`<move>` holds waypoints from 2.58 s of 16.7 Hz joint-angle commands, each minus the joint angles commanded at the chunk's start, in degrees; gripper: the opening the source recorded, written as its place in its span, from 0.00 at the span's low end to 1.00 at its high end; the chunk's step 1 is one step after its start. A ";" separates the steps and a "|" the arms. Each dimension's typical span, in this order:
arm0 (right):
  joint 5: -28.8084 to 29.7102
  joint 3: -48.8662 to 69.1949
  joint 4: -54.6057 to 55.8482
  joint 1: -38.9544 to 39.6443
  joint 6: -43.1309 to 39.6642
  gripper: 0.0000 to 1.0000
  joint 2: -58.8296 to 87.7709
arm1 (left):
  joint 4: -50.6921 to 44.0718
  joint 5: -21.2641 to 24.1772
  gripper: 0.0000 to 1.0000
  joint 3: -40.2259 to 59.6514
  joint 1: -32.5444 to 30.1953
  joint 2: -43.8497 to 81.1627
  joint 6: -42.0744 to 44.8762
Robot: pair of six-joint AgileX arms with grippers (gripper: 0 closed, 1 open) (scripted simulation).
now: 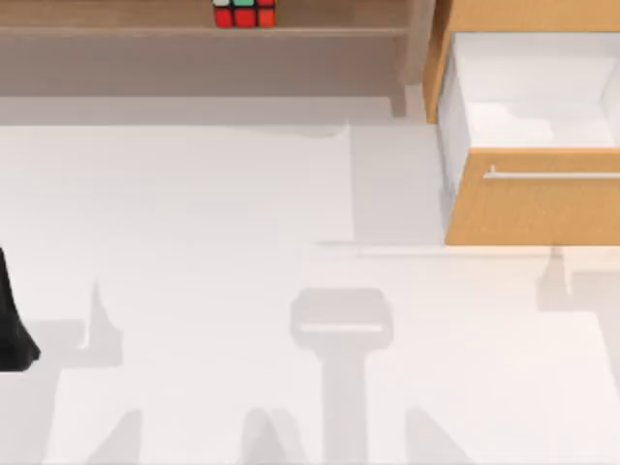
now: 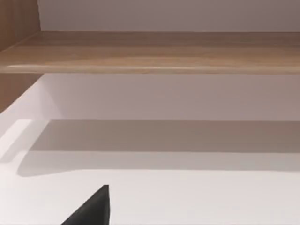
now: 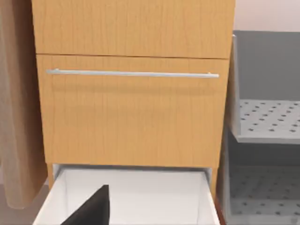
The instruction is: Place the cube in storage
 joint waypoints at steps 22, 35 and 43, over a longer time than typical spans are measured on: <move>37.25 82.96 27.49 35.65 2.12 1.00 119.22 | 0.00 0.00 1.00 0.00 0.00 0.00 0.00; 36.64 92.47 27.19 34.36 2.70 1.00 124.45 | 0.00 0.00 1.00 0.00 0.00 0.00 0.00; 33.50 107.50 20.17 31.13 2.50 1.00 132.19 | 0.00 0.00 1.00 0.00 0.00 0.00 0.00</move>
